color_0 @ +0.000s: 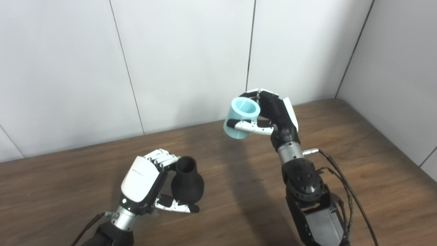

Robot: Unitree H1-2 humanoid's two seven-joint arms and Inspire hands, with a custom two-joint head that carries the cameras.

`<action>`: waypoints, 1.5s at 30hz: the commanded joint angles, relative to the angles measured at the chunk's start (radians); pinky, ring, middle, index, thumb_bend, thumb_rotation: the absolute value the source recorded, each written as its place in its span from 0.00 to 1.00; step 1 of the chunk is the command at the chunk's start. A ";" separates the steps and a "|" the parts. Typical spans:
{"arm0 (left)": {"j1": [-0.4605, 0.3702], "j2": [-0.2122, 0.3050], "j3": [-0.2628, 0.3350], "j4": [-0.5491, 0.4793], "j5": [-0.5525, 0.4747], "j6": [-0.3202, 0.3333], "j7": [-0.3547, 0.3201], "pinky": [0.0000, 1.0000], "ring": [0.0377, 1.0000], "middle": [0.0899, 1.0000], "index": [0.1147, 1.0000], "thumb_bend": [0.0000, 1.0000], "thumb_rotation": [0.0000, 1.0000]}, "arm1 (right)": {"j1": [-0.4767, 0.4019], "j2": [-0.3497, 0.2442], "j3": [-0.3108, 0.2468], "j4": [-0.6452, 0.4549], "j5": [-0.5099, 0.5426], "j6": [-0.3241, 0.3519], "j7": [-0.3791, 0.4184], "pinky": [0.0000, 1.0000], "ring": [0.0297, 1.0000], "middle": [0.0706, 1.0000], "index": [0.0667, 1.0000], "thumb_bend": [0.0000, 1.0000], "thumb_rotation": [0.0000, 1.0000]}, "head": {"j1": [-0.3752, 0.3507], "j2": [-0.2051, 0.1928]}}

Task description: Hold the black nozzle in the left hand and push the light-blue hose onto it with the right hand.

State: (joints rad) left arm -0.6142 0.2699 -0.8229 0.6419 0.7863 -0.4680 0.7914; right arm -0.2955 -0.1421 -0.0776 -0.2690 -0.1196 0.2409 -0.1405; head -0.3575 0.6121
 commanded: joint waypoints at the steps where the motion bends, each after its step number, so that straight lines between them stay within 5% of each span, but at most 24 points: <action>1: 0.228 -0.014 -0.038 0.187 -0.005 -0.001 -0.018 0.62 0.45 0.41 0.44 0.50 0.00 | -0.040 0.005 0.011 -0.106 0.008 -0.034 0.023 0.33 0.42 0.45 0.45 0.52 0.00 | 0.004 0.002; 21: 0.235 -0.095 0.085 0.250 0.093 0.000 -0.075 0.64 0.46 0.40 0.44 0.50 0.00 | -0.034 0.031 0.071 -0.279 0.062 0.029 0.148 0.33 0.40 0.43 0.48 0.52 0.00 | 0.115 0.017; 28: 0.237 -0.110 0.085 0.239 0.024 -0.002 -0.142 0.65 0.47 0.39 0.44 0.50 0.00 | -0.042 0.037 0.087 -0.306 0.060 0.049 0.163 0.33 0.40 0.42 0.49 0.52 0.00 | 0.164 0.022; 45: 0.290 -0.147 0.217 0.174 -0.142 -0.002 -0.340 0.68 0.48 0.38 0.44 0.50 0.00 | -0.087 0.054 0.088 -0.271 0.114 0.062 0.182 0.33 0.41 0.43 0.48 0.52 0.00 | 0.242 0.031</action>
State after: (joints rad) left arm -0.5962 0.1858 -0.5648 0.7152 0.7141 -0.4678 0.4473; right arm -0.2900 -0.0913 0.0066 -0.4962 -0.0127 0.3217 0.0348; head -0.1150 0.6427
